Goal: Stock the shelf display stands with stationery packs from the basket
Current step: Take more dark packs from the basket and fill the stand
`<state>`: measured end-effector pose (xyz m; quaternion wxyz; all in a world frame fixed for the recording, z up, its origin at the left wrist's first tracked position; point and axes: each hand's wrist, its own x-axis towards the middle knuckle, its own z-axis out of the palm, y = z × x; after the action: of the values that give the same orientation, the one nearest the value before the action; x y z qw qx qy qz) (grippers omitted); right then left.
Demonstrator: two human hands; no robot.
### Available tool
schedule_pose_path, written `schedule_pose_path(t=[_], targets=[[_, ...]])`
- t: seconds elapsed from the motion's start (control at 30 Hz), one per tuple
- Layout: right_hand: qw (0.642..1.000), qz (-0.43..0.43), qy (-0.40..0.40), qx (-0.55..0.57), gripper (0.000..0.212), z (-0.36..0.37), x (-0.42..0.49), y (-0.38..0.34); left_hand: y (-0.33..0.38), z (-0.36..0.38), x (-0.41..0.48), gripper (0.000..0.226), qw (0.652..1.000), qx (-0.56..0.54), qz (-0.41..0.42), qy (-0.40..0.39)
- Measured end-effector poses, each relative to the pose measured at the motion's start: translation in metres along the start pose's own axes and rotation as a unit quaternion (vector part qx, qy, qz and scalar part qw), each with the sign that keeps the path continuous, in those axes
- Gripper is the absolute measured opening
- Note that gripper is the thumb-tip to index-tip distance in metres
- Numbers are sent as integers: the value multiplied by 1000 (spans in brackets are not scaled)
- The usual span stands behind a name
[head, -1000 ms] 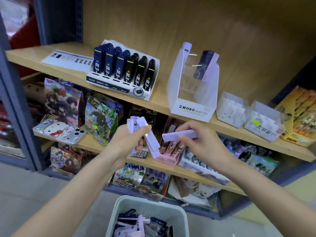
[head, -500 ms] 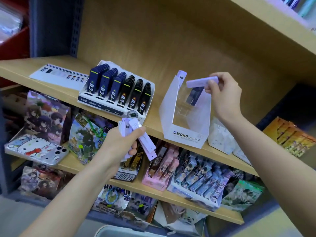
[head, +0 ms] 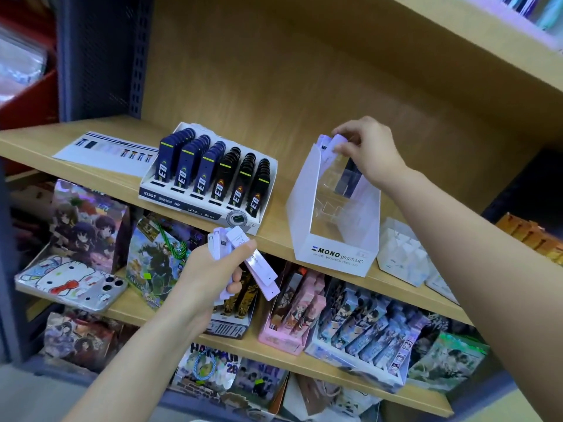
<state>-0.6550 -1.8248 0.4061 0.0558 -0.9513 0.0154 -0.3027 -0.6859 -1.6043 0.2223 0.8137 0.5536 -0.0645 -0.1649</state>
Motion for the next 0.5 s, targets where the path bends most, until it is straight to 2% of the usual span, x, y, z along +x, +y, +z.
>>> schedule_pose_path(t=[0.07, 0.23, 0.43, 0.5], targets=[[1000, 3, 12, 23, 28, 6, -2, -1, -1, 1, 1, 17, 1000, -3, 0, -1], [998, -6, 66, 13, 20, 23, -5, 4, -5, 3, 2, 18, 1000, 6, -8, -5], [998, -10, 59, -15, 38, 26, -20, 0, -7, 6, 1, 15, 1000, 11, -20, -7], [996, -2, 92, 4, 39, 25, -37, -6, -6, 6, -1, 16, 1000, 5, -27, -3]])
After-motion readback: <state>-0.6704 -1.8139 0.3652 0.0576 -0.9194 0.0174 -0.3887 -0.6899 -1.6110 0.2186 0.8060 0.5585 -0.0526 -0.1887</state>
